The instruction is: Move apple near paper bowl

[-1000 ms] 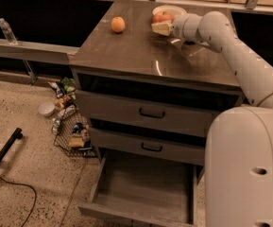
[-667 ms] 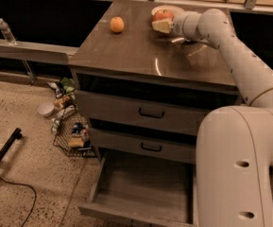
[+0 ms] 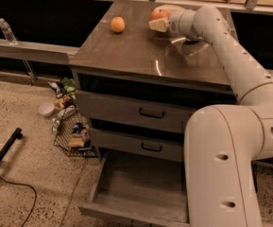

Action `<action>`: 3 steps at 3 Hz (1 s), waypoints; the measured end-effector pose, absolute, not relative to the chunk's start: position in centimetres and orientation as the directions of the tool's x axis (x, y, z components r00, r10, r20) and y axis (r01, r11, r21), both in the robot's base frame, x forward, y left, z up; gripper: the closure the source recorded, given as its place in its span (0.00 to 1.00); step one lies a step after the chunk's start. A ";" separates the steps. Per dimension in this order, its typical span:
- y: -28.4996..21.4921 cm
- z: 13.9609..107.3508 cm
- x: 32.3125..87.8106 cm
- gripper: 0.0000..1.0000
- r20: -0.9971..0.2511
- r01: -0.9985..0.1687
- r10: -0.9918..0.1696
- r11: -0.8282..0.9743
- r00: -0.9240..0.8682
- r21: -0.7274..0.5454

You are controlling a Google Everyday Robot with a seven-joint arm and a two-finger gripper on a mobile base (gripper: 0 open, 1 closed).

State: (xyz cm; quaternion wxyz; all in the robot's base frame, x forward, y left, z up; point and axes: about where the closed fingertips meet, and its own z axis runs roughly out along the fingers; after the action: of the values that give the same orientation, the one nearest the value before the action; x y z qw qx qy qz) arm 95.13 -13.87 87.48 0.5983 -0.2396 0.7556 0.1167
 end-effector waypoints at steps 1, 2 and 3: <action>-13.2 87.4 95.3 0.20 -0.955 -0.511 -0.238 0.851 -0.176 -0.118; -12.7 87.8 95.4 0.00 -0.951 -0.518 -0.255 0.845 -0.177 -0.131; -12.6 88.1 95.4 0.00 -0.950 -0.519 -0.261 0.844 -0.173 -0.137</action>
Offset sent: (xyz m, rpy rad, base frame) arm 0.0058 0.0085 0.0107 -0.0378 0.0102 0.0159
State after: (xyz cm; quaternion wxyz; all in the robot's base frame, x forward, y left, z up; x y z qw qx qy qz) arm 95.35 -12.58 88.06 0.5891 -0.2574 0.7581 0.1095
